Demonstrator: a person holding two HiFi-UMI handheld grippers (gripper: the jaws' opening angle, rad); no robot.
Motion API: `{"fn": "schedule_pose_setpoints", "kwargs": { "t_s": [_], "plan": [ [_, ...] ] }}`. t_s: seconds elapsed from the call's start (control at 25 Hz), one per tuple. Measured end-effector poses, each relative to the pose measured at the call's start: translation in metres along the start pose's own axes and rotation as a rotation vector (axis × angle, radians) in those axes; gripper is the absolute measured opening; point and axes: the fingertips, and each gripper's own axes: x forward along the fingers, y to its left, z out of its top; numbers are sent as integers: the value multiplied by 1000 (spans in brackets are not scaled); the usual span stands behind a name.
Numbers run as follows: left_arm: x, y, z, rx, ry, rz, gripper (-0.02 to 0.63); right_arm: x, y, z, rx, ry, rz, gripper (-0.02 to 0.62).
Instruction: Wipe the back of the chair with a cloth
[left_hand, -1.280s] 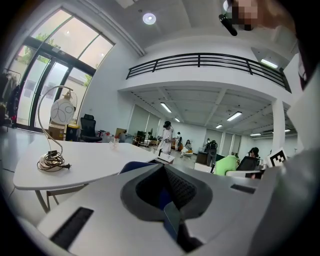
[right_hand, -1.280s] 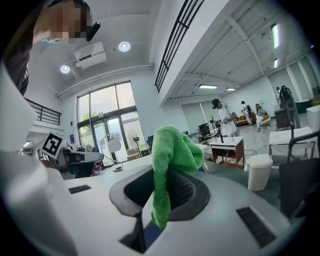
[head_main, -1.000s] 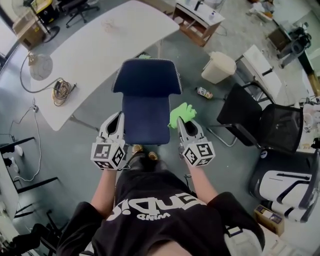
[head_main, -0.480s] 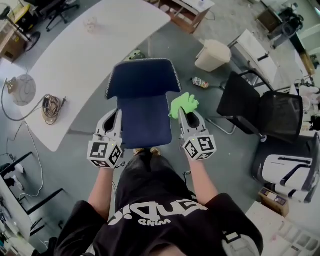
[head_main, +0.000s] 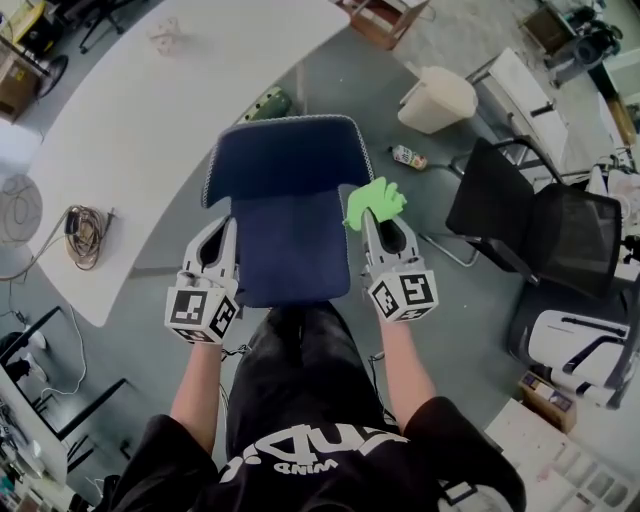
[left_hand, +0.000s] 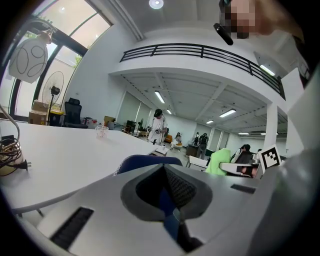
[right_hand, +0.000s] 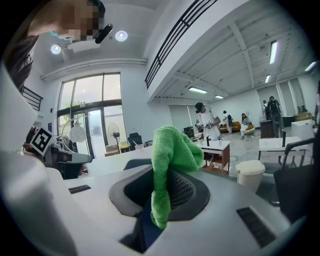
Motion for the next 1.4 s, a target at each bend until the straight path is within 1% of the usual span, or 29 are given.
{"fn": "schedule_pose_setpoints", "kwargs": {
  "t_s": [0.32, 0.52, 0.76, 0.92, 1.08, 1.24, 1.4],
  "plan": [
    [27, 20, -29, -23, 21, -2, -5, 57, -34, -20, -49, 31, -37, 55],
    [40, 20, -54, -32, 38, -10, -5, 81, -58, -30, -51, 28, -58, 55],
    [49, 19, -73, -49, 44, -10, -5, 111, -66, -45, -57, 36, -41, 55],
    [51, 26, -84, -33, 45, 7, -5, 137, -56, -45, -63, 27, 6, 55],
    [48, 30, -94, -53, 54, 39, -5, 158, -44, -42, -66, 29, 59, 55],
    [37, 35, -102, -74, 65, 70, -5, 172, -13, -38, -45, 9, 129, 55],
    [29, 42, -108, -86, 66, 97, -5, 186, 21, -42, -37, 8, 199, 55]
  ]
}}
